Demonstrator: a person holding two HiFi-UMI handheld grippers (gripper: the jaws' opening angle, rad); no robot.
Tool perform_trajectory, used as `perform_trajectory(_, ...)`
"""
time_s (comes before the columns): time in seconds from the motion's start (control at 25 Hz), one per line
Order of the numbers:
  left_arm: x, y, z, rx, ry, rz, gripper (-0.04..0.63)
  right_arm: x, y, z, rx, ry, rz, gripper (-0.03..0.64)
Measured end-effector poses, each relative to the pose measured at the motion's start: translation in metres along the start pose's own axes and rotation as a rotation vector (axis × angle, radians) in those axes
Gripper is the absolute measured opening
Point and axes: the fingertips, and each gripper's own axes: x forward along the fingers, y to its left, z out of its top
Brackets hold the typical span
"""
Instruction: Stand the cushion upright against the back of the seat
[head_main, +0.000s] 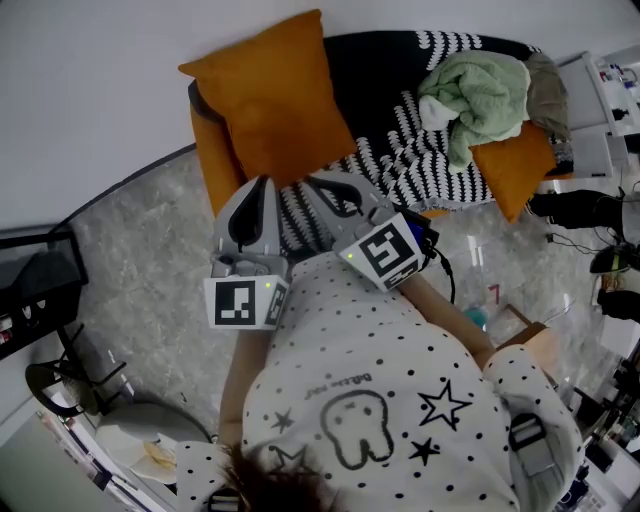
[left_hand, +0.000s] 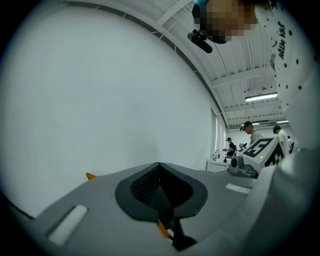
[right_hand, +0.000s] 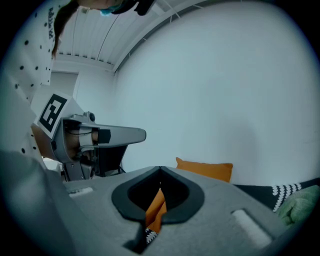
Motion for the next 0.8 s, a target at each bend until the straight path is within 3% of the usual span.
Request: perform_trajectory(0.8,0.013,0.008,-0.001,-0.012,0.008,-0.027,-0.003,0.010,-0.010,-0.004,0.012,0.000,-0.022,-0.002)
